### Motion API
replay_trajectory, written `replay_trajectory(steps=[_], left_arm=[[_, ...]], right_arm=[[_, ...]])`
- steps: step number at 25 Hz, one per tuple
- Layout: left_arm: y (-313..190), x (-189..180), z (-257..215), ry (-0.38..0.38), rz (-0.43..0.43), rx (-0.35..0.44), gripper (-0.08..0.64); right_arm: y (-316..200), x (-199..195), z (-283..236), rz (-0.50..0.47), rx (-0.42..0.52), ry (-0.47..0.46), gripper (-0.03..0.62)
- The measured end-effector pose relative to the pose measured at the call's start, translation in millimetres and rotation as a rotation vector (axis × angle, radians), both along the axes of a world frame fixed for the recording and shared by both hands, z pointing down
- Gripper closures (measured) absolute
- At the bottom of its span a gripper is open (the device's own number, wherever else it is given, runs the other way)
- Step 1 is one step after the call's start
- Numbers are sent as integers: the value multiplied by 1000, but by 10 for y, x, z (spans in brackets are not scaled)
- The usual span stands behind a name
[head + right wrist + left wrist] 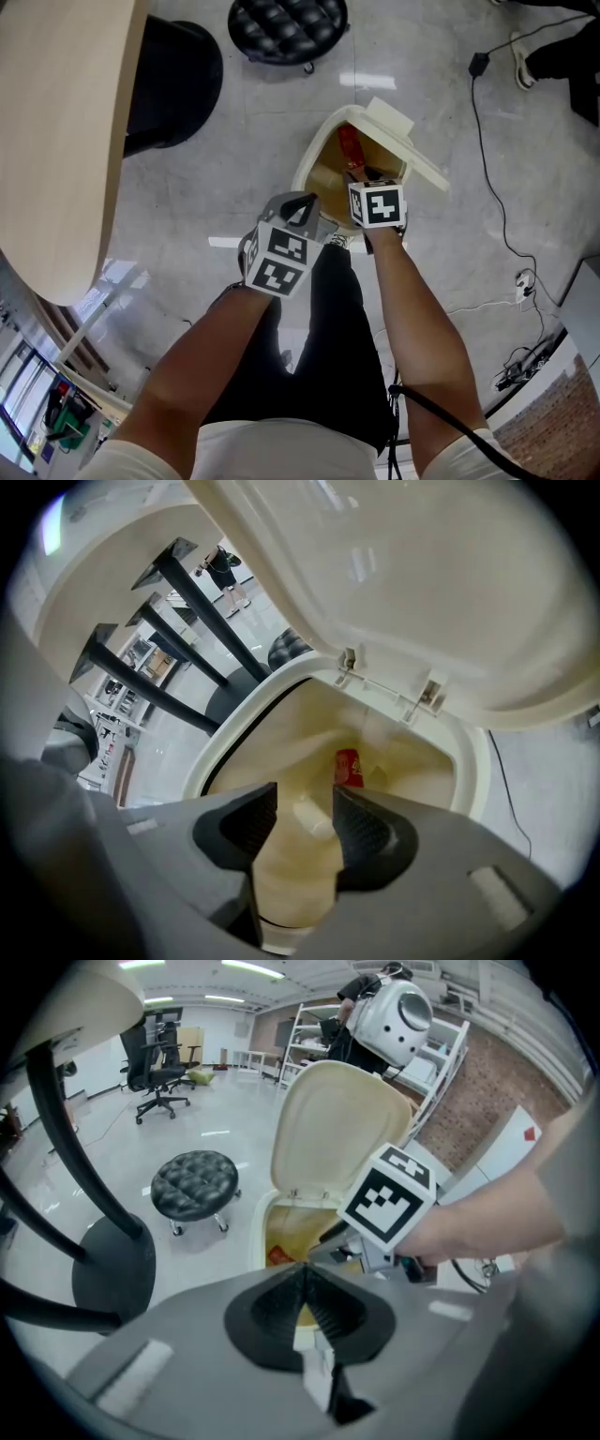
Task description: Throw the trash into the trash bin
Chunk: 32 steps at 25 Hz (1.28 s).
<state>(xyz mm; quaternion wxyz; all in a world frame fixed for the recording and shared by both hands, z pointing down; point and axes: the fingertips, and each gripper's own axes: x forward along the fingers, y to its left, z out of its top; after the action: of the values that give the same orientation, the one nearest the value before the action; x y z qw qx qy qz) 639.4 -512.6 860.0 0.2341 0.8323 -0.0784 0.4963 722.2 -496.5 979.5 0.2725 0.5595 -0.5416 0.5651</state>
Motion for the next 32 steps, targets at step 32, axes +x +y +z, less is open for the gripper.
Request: replay_trajectory(steps=[32], left_arm=[[-182, -42, -1685, 259, 233, 101, 554]], right_arm=[[6, -238, -2403, 95, 414, 101, 591]])
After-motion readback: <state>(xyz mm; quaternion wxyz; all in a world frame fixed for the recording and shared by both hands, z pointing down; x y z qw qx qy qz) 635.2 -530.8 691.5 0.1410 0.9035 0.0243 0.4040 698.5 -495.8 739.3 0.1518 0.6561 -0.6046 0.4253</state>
